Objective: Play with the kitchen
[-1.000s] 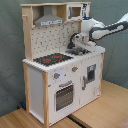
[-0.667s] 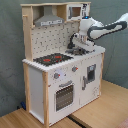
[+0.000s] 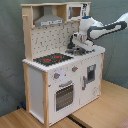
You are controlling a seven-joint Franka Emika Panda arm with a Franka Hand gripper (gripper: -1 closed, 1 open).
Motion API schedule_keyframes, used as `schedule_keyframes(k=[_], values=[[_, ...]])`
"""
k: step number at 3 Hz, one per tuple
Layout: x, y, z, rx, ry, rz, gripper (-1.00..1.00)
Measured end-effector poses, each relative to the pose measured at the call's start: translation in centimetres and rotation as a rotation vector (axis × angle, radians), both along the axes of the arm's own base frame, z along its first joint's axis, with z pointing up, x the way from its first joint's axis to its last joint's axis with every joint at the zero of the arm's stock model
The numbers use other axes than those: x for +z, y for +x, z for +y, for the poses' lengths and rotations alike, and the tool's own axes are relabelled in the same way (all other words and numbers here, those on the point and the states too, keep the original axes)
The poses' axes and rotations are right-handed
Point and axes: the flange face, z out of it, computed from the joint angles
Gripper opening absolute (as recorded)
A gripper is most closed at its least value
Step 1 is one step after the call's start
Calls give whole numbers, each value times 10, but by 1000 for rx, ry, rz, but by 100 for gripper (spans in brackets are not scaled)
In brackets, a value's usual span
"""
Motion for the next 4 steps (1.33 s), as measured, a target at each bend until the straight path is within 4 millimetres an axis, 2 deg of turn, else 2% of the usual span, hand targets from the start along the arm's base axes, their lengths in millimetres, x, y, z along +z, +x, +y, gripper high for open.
schedule_keyframes(k=[1, 3, 4], values=[[25, -12, 44, 42, 15, -27, 100], [76, -45, 80, 77, 24, -14, 100], [94, -65, 102, 89, 0, -20, 100]])
